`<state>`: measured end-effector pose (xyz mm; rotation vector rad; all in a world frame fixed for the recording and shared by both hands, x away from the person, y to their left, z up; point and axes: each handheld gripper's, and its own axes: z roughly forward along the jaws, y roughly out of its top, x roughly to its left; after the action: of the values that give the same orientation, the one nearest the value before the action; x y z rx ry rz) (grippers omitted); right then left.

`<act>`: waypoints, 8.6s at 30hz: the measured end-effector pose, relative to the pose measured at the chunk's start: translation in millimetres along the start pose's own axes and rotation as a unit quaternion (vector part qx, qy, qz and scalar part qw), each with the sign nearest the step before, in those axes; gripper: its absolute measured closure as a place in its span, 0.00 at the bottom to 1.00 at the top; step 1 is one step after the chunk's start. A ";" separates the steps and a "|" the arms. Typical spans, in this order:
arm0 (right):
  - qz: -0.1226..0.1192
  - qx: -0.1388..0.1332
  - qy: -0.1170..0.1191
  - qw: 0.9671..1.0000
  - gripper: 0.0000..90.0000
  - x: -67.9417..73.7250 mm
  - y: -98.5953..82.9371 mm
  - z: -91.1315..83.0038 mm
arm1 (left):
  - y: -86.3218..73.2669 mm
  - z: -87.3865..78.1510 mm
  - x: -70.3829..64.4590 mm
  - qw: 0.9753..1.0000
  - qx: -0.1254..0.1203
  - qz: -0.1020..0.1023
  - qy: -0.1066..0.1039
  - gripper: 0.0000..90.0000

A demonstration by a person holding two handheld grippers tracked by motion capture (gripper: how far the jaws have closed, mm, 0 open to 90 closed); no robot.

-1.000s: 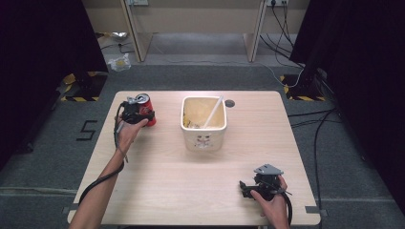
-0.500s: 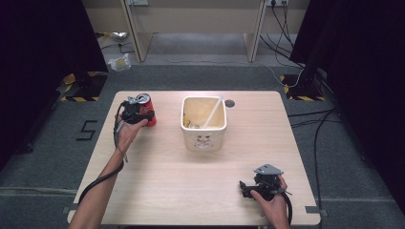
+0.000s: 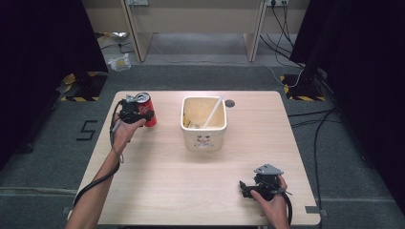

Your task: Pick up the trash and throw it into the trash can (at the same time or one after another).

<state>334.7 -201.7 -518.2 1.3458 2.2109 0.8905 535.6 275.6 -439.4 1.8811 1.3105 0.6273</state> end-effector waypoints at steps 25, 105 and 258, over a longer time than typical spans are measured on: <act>0.000 0.000 0.000 1.000 0.00 0.0 0.0 0.0 | 39.4 -63.2 -30.4 0.996 -0.018 0.050 -0.071 0.39; -0.001 0.000 0.002 1.000 0.00 0.3 0.1 -0.2 | 76.9 -27.0 -160.7 0.974 0.006 0.139 -0.177 0.38; -0.001 0.002 0.003 1.000 0.00 0.9 0.4 0.1 | -60.1 -82.4 -85.2 0.982 -0.044 0.076 -0.169 0.20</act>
<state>334.6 -200.7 -518.0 1.3437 2.2183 0.8909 409.9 232.5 -436.0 1.9260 0.9146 0.4094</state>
